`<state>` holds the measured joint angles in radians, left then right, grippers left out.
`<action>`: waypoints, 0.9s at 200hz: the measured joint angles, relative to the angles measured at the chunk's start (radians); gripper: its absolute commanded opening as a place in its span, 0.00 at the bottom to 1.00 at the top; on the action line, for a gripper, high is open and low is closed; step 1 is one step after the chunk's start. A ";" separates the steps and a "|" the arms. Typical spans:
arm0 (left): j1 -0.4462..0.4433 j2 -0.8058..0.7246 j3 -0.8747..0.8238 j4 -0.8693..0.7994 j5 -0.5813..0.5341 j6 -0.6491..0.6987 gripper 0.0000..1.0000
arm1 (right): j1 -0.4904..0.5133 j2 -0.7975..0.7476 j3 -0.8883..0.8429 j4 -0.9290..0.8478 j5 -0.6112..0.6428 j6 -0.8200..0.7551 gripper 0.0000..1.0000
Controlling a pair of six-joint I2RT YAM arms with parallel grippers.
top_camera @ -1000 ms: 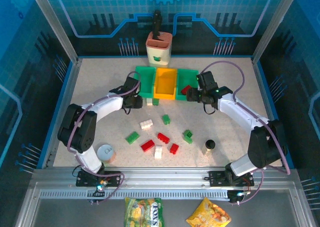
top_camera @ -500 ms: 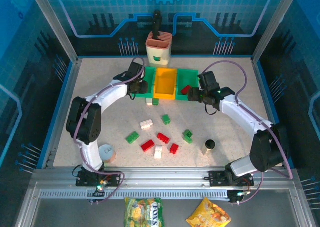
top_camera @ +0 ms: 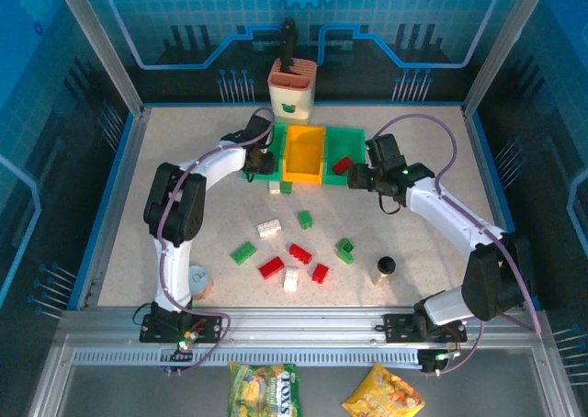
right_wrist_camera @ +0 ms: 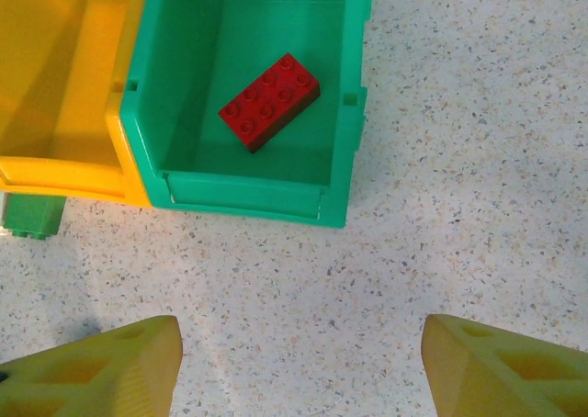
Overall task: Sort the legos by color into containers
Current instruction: Pick up the lego from the center of the table, then place the lego in the container.
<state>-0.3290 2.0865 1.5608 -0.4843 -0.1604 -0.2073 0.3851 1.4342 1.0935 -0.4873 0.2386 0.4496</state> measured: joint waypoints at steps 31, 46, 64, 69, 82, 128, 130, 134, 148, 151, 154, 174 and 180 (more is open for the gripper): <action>0.000 0.000 -0.011 0.001 0.000 -0.001 0.34 | 0.000 0.000 -0.002 -0.002 0.000 0.000 0.70; 0.000 -0.005 -0.032 0.003 0.000 -0.003 0.34 | 0.000 0.000 -0.002 -0.002 0.000 0.000 0.70; 0.000 -0.020 -0.062 0.005 0.003 -0.004 0.34 | 0.000 0.000 -0.002 -0.002 -0.001 0.000 0.70; 0.000 -0.026 -0.067 0.003 0.003 -0.004 0.34 | 0.000 0.000 -0.002 -0.002 -0.001 0.000 0.70; 0.000 -0.035 -0.079 0.002 0.003 -0.004 0.36 | 0.000 0.000 -0.002 -0.001 -0.002 0.000 0.70; 0.000 -0.048 -0.092 -0.008 0.003 -0.003 0.47 | 0.000 0.000 -0.002 -0.001 -0.005 0.000 0.70; 0.000 -0.048 -0.092 -0.008 0.003 -0.004 0.47 | 0.000 0.000 -0.002 -0.001 -0.005 0.000 0.70; 0.000 -0.048 -0.092 -0.009 0.003 -0.003 0.48 | 0.000 0.000 -0.002 -0.001 -0.005 0.000 0.70; 0.000 -0.051 -0.092 -0.009 0.003 -0.003 0.50 | 0.000 0.000 -0.002 -0.001 -0.008 0.000 0.70; 0.000 -0.051 -0.092 -0.009 0.003 -0.003 0.50 | 0.000 0.000 -0.002 -0.001 -0.008 0.000 0.70; 0.000 -0.051 -0.092 -0.009 0.003 -0.003 0.50 | 0.000 0.000 -0.002 -0.001 -0.009 0.000 0.70; 0.000 -0.053 -0.092 -0.010 0.003 -0.003 0.50 | 0.000 0.000 -0.002 -0.001 -0.015 0.000 0.70; 0.000 -0.053 -0.092 -0.010 0.003 -0.003 0.51 | 0.000 0.000 -0.002 -0.001 -0.016 0.000 0.70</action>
<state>-0.3290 2.0335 1.4693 -0.4942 -0.1577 -0.2108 0.3851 1.4342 1.0920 -0.4885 0.2222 0.4500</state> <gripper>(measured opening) 0.501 0.699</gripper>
